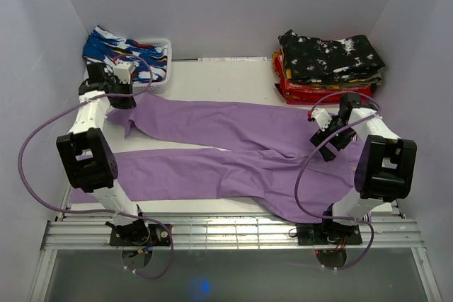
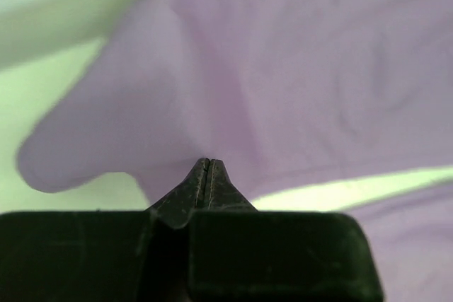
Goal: Fold and stack the trousers
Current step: Flatten the trousers out
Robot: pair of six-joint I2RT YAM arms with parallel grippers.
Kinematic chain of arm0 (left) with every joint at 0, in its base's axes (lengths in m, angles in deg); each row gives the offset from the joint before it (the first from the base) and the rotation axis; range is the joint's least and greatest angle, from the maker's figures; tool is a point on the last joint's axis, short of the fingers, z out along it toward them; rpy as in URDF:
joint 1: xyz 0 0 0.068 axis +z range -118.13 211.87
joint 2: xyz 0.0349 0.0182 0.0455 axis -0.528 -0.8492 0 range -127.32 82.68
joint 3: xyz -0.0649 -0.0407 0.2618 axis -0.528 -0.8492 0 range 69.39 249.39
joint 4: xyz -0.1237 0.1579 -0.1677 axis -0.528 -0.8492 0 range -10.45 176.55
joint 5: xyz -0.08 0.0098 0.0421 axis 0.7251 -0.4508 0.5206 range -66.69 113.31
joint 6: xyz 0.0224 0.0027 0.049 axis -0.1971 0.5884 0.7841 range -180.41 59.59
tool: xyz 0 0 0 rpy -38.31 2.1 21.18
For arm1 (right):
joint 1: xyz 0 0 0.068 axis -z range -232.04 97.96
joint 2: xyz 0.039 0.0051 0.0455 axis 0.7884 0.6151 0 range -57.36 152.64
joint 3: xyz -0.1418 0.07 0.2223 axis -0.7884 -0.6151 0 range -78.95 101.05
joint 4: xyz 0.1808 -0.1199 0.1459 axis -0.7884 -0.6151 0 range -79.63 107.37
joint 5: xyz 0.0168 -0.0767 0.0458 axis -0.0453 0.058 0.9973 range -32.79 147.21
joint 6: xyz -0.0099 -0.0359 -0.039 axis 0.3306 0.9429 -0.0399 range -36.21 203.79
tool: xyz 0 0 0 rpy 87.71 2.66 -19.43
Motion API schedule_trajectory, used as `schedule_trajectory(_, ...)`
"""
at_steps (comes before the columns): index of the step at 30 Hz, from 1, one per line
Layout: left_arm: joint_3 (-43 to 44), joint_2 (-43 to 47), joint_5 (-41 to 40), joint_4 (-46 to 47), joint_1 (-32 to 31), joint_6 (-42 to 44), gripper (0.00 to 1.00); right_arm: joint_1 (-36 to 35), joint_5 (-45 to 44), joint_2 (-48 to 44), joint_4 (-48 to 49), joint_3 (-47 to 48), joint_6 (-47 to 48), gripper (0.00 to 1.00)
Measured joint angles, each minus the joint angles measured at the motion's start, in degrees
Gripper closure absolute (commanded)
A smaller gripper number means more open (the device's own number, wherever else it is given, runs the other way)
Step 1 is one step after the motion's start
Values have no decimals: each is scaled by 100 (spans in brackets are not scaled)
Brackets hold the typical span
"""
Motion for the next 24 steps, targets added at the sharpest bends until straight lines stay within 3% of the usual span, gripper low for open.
schedule_trajectory(8,-1504,35,459,-776,-588,-42,97,0,-33,0,-2,0,2,0)
schedule_trajectory(9,-1646,-48,481,-894,-638,-44,78,0,-33,2,-2,0,2,0)
schedule_trajectory(13,-1808,-205,509,-1180,-708,-111,51,0,-31,4,-9,7,-2,0)
schedule_trajectory(24,-1152,356,501,-901,-514,-302,45,0,-11,2,-13,57,-22,0)
